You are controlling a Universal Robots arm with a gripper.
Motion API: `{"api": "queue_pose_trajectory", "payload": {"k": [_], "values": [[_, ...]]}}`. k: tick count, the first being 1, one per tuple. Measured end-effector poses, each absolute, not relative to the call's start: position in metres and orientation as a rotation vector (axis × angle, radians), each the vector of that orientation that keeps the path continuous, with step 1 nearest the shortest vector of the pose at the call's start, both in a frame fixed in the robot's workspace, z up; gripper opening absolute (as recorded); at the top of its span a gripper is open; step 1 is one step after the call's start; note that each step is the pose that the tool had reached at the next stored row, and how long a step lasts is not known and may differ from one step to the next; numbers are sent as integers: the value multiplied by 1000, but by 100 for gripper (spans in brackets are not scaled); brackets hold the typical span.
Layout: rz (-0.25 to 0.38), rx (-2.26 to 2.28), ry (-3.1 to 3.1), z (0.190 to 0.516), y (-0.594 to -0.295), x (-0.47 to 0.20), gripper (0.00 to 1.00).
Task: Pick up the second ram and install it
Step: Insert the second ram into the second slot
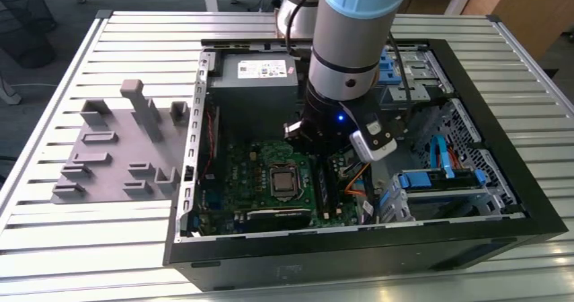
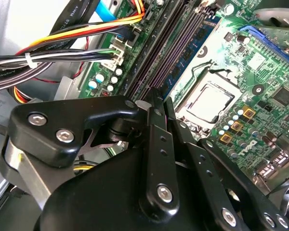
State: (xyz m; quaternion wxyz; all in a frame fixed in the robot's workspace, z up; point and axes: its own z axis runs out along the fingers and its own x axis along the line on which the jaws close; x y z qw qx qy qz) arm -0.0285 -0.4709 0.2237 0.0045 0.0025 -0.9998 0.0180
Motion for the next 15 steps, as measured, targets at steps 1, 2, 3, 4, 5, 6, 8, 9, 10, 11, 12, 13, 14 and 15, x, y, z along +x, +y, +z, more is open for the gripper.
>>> {"api": "queue_pose_trajectory", "payload": {"k": [1,2,3,4,5,6,8,9,10,11,12,13,14,15], "values": [[57,8,-3132,224,-472,-28,14],[57,8,-3132,223,-473,-28,14],[57,8,-3132,223,-474,-28,14],[56,8,-3132,223,-475,-28,14],[57,8,-3132,223,-475,-28,14],[56,7,-3132,222,-476,-28,14],[56,6,-3132,221,-476,-27,14],[56,5,-3132,221,-476,-26,14],[57,5,-3132,221,-476,-26,14],[57,4,-3132,220,-476,-25,14],[57,3,-3132,220,-476,-25,14],[56,2,-3132,220,-476,-25,14],[56,1,-3132,220,-476,-25,14],[56,1,-3132,219,-476,-25,14]]}}
